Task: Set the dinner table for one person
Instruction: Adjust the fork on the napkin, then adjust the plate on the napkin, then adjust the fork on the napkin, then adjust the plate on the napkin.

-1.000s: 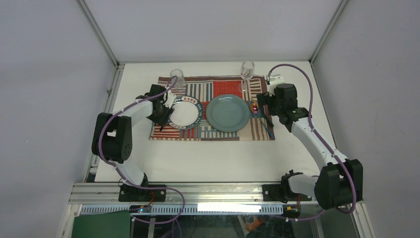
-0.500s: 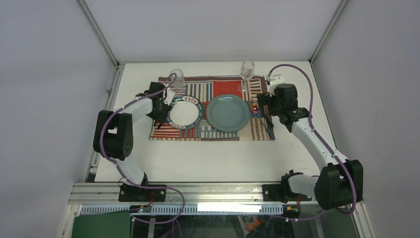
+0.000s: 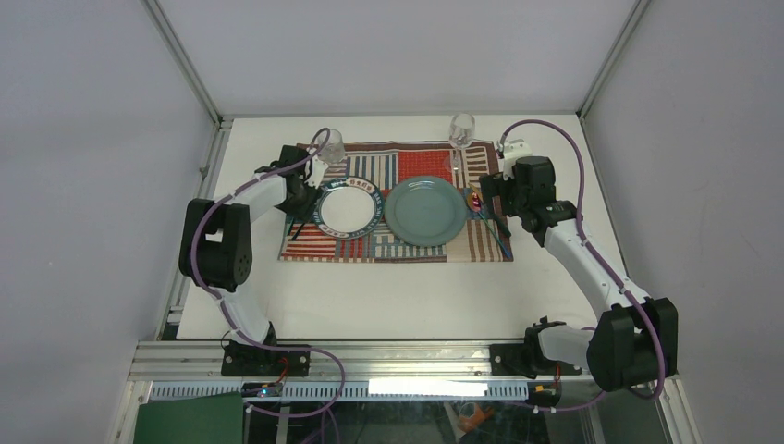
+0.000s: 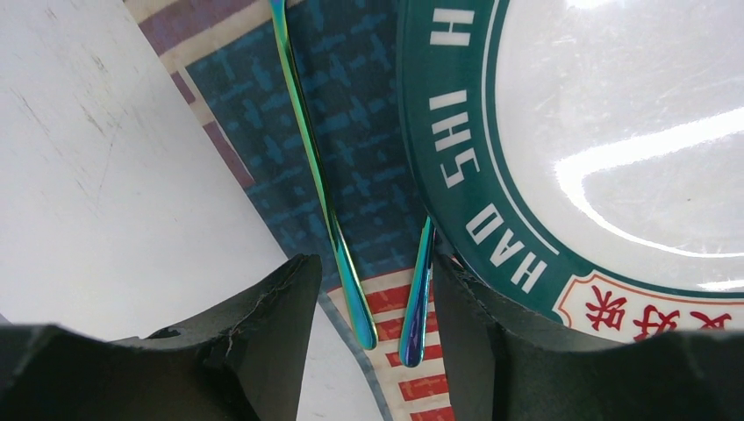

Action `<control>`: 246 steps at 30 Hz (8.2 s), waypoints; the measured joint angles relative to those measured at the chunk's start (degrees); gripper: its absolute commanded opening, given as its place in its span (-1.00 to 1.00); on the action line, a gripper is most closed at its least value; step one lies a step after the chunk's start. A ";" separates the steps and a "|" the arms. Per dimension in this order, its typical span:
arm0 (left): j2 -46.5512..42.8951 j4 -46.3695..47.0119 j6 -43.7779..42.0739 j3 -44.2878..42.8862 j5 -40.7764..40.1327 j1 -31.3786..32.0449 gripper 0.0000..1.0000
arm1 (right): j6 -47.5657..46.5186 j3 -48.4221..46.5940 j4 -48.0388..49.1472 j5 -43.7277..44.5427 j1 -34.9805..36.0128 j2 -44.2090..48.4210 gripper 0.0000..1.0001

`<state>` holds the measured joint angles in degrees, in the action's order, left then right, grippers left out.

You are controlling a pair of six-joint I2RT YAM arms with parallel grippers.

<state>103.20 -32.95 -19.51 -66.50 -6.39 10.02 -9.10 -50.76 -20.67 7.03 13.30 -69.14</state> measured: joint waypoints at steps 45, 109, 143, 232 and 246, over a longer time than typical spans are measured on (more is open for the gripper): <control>7.10 -7.13 2.12 -16.15 8.72 14.67 -0.02 | -0.04 0.00 -0.20 -1.25 -0.37 -0.37 0.99; 3.30 -6.10 1.95 -16.37 8.41 9.05 -0.01 | -0.09 0.02 -0.17 -1.46 -1.11 -0.28 0.99; -5.51 2.54 -0.85 8.02 12.98 -3.41 -0.05 | -0.07 0.02 -0.42 -1.95 -1.22 -0.68 0.99; -5.99 2.67 0.50 6.60 12.74 -7.50 -0.43 | -0.09 0.02 -0.68 -3.23 -1.22 -0.68 0.99; -12.46 -5.64 2.23 -5.05 16.81 1.01 -0.60 | -0.09 0.00 -0.70 -3.41 -1.22 -1.36 0.99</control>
<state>90.74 -38.59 -17.28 -71.55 10.41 11.03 -9.19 -50.76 -21.37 3.62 12.08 -70.50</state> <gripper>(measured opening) 0.195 0.992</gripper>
